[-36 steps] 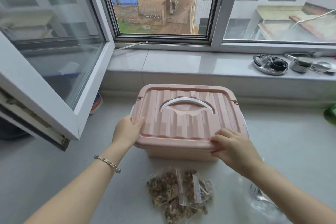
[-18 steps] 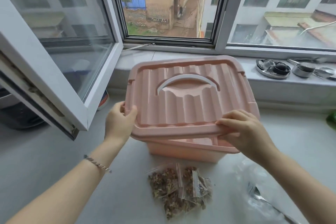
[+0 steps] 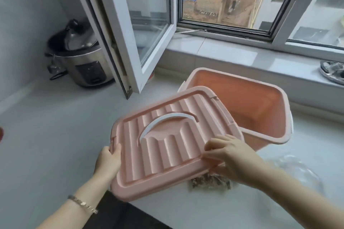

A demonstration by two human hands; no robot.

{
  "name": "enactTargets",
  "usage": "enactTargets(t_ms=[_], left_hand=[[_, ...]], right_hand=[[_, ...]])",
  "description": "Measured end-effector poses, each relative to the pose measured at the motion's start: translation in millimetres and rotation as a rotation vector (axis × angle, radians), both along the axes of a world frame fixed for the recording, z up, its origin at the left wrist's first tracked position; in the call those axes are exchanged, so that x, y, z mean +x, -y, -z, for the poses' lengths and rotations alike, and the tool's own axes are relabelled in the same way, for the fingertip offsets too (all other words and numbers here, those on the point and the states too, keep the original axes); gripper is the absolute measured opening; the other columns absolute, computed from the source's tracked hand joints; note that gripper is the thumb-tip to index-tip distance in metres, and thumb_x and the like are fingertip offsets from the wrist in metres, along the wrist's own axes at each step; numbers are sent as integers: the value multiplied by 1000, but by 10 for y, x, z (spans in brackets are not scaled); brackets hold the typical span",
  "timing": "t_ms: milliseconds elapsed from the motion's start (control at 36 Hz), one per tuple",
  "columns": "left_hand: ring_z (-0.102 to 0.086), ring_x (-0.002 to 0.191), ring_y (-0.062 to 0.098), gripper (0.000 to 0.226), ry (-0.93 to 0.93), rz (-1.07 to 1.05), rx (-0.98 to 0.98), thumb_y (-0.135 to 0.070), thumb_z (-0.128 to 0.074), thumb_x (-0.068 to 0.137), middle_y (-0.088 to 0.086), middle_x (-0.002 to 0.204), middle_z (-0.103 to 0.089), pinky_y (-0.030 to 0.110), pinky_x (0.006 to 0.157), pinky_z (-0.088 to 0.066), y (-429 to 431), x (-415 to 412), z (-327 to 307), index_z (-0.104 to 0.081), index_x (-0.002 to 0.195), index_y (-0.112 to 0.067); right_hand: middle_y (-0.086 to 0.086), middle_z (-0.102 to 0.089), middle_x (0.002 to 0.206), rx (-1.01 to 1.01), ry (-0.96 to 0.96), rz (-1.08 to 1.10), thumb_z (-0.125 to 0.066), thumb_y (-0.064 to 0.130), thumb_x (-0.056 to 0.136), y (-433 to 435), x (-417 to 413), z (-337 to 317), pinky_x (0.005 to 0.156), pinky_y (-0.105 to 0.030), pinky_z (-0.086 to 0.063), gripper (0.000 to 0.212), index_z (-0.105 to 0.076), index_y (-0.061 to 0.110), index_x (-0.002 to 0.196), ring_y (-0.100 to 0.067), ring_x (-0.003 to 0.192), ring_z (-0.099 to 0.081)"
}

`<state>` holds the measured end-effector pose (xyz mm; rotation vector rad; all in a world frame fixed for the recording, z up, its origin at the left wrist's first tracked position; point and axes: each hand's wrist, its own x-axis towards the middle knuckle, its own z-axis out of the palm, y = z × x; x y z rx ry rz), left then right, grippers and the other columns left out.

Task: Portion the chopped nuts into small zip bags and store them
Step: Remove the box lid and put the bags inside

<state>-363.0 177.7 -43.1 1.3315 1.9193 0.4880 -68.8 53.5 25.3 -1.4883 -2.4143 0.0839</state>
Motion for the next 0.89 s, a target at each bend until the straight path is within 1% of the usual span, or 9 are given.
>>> enactTargets(t_ms=[111,194,306,389,472,611,750,833,889], left_hand=[[-49,81,30,40,-125,-104,11,-29,-41,97,26,105,-59,33,71,-36,9,-413,54,-53,109,6],[-56,94,40,41,-180,-178,9,-29,-40,97,29,108,-59,37,75,-38,-61,-719,75,-53,110,7],[-53,104,46,41,-267,-273,-18,-25,-38,98,34,114,-55,42,81,-41,-162,-1058,140,-50,114,11],[-52,106,48,36,-304,-300,-28,-19,-40,96,35,115,-53,44,84,-41,-231,-1168,207,-49,112,12],[-53,107,46,31,-312,-227,-40,-15,-42,95,33,116,-55,44,87,-42,-319,-1175,328,-48,113,9],[-53,109,42,31,-252,-123,-57,-12,-42,93,27,121,-54,44,91,-44,-501,-1158,552,-46,119,3],[-49,113,42,43,-228,-70,-141,-5,-39,91,25,129,-47,43,92,-42,-655,-1138,638,-35,134,0],[-37,126,41,57,-276,-8,-182,-7,-42,91,20,144,-29,44,100,-36,-680,-1040,628,-22,144,-6],[-30,131,38,52,-289,80,-119,-10,-45,90,18,146,-26,45,103,-36,-679,-901,614,-29,139,-6]], right_hand=[[12,-59,78,-25,16,-126,-77,37,52,-148,-470,141,56,-18,-47,26,-69,28,75,-9,70,-56],[11,-60,75,-7,45,-172,-85,41,44,-292,-831,278,52,-19,-48,34,-70,28,72,-11,67,-59],[13,-59,72,-12,47,-172,-85,44,36,-525,-1231,566,51,-19,-45,38,-69,28,67,-11,64,-58],[12,-59,73,-75,12,-124,-86,40,37,-723,-1364,841,51,-20,-46,38,-70,28,70,-11,64,-59],[9,-60,72,-179,-30,-56,-88,31,39,-887,-1350,1112,47,-21,-45,37,-69,26,70,-15,64,-61],[11,-60,70,-259,3,47,-87,24,34,-1118,-1313,1440,44,-19,-43,40,-68,26,70,-16,65,-61],[9,-60,68,-299,-8,128,-83,16,39,-1276,-1396,1618,43,-22,-44,33,-68,23,68,-19,62,-60],[3,-60,71,-338,-32,131,-76,14,52,-1268,-1491,1689,49,-24,-44,21,-70,19,72,-25,67,-61],[-4,-62,82,-395,-95,160,-69,10,69,-1252,-1524,1679,58,-28,-43,16,-71,16,83,-29,79,-60]])
